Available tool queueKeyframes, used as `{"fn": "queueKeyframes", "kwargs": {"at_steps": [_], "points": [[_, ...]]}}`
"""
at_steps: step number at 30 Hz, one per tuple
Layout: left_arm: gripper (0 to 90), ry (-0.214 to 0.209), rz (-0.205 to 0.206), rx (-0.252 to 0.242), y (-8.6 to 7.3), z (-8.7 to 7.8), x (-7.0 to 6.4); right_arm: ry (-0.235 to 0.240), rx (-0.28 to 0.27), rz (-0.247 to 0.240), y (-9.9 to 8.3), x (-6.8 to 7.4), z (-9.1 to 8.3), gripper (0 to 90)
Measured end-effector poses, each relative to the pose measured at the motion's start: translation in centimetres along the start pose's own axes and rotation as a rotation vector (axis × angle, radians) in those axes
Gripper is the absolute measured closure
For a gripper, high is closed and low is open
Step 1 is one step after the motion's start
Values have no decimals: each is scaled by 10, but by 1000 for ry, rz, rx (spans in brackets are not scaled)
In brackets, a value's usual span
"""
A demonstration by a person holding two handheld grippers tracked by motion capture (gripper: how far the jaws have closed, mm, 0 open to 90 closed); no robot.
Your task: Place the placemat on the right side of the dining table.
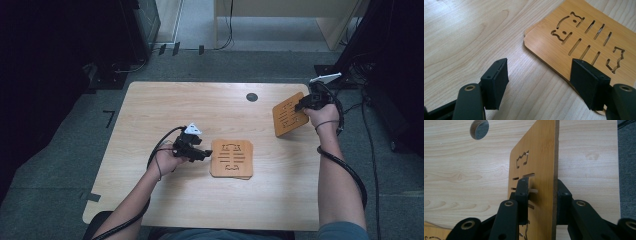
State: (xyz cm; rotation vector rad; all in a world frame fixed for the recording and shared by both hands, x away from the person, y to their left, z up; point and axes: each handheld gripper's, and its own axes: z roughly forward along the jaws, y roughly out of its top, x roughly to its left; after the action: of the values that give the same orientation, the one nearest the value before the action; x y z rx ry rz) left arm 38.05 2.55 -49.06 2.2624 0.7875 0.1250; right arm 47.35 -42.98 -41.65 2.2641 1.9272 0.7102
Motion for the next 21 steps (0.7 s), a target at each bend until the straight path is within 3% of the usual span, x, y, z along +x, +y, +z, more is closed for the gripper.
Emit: {"fn": "queueKeyframes", "kwargs": {"at_steps": [21], "points": [[299,4,6,-6,0,-1,1,-20,-5,-14,-6,1,16,603]]}}
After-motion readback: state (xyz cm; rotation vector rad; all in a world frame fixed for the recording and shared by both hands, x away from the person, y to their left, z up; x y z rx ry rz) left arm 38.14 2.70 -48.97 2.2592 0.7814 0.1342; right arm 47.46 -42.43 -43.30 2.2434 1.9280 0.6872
